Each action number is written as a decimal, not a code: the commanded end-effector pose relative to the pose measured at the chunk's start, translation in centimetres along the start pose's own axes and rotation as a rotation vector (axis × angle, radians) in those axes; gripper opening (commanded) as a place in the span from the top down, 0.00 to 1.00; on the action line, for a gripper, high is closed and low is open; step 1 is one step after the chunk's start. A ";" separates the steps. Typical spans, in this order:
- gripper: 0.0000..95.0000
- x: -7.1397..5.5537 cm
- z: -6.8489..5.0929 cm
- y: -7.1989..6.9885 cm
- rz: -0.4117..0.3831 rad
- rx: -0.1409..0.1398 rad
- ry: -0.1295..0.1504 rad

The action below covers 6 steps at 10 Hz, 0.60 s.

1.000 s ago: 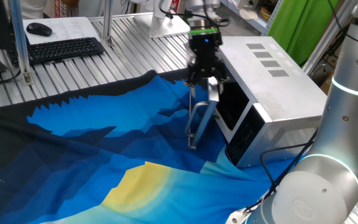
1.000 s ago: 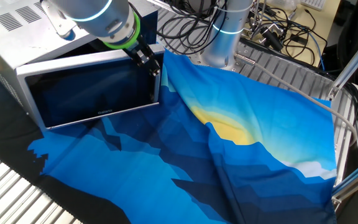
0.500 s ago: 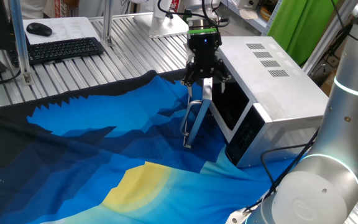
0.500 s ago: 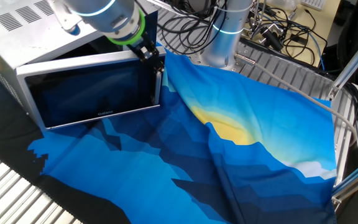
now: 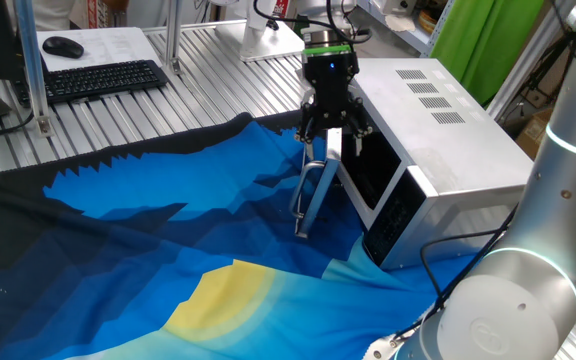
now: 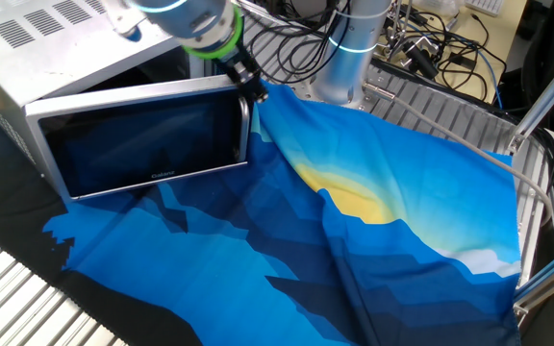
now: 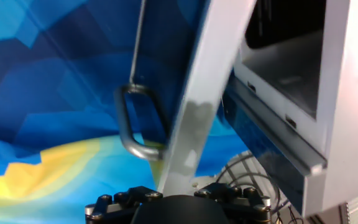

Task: Open the microwave door

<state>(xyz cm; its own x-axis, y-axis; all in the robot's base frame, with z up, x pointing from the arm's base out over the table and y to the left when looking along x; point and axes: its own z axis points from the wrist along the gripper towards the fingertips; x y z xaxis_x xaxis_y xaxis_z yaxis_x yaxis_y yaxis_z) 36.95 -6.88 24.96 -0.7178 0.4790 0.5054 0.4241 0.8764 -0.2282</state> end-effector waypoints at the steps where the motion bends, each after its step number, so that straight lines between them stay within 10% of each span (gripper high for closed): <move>1: 0.20 0.1 0.0 -0.1 -0.016 -0.025 0.021; 4: 0.20 0.1 0.0 -0.2 -0.009 -0.037 0.031; 5: 0.40 0.1 0.0 -0.2 -0.012 -0.037 0.031; 6: 0.40 0.1 0.0 -0.2 -0.018 -0.037 0.031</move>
<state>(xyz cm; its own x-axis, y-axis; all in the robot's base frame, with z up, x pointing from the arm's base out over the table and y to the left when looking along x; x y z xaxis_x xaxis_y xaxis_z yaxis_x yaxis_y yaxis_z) 36.90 -7.01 25.10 -0.7063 0.4638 0.5349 0.4339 0.8806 -0.1905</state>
